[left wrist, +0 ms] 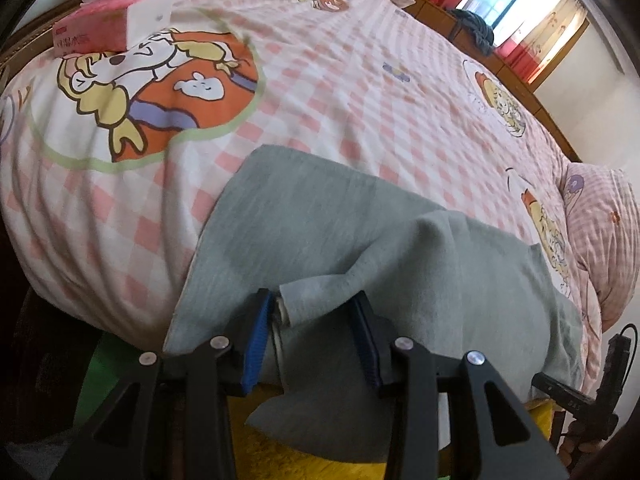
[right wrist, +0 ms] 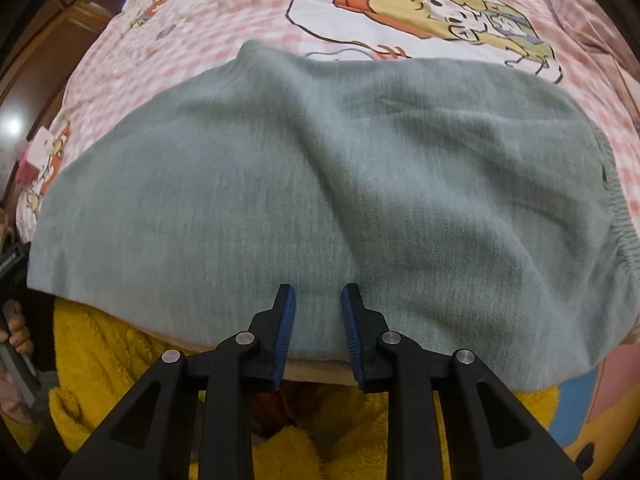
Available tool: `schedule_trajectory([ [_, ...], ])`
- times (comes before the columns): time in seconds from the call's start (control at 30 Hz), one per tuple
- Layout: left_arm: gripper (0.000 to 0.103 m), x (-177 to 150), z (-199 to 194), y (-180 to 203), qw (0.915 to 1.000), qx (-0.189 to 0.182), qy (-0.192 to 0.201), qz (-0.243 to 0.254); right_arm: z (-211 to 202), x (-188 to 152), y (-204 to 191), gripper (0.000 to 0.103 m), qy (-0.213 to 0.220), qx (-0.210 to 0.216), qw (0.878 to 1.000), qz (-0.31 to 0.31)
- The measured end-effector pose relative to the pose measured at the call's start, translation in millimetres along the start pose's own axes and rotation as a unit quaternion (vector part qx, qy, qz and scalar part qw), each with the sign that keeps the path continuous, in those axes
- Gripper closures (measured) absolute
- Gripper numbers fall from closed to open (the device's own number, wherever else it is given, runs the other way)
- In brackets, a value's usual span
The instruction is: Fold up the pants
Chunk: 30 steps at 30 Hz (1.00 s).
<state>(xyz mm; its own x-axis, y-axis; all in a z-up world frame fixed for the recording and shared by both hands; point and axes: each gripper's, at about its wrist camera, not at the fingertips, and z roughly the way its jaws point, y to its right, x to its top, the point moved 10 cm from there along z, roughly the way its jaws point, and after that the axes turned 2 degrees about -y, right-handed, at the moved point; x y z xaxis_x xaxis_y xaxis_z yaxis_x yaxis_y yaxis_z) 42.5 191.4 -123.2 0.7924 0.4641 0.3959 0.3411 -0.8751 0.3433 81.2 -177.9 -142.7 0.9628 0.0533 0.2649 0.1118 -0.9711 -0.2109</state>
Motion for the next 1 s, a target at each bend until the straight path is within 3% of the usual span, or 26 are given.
schedule_trajectory([
  [0.13,0.065,4.0,-1.7,7.7,0.9998,-0.017,0.008,-0.005,-0.2,-0.4,1.4,0.077,0.002,0.013,1.0,0.006],
  [0.2,0.087,5.3,-2.9,14.3,0.9997,-0.02,0.012,0.008,-0.5,-1.0,1.6,0.077,0.007,0.018,1.0,0.009],
  [0.23,0.089,5.2,-3.6,19.2,0.9996,-0.022,0.011,0.015,-0.7,-1.3,1.8,0.077,0.009,0.02,1.0,0.011],
  [0.47,0.092,36.4,-42.9,32.1,0.9922,0.03,0.083,0.087,-3.2,-1.3,2.5,0.077,0.007,0.022,0.999,0.022],
  [0.63,0.091,61.7,-38.8,30.2,0.9854,0.062,0.08,0.137,-2.7,0.0,-4.2,0.077,0.002,-0.01,1.0,0.008],
  [0.73,0.08,61.5,-17.4,21.0,0.9799,0.103,0.052,0.163,-1.8,-0.3,-5.6,0.077,0.0,-0.025,1.0,-0.001],
  [0.9,0.065,53.9,-22.2,-6.3,0.9896,0.086,0.054,0.101,-2.2,1.2,-6.9,0.077,-0.01,-0.032,0.999,-0.012],
  [1.0,0.062,46.5,-35.3,-22.0,0.9948,0.063,0.058,0.055,-3.7,5.3,-11.9,0.077,-0.012,-0.039,0.999,-0.02],
])
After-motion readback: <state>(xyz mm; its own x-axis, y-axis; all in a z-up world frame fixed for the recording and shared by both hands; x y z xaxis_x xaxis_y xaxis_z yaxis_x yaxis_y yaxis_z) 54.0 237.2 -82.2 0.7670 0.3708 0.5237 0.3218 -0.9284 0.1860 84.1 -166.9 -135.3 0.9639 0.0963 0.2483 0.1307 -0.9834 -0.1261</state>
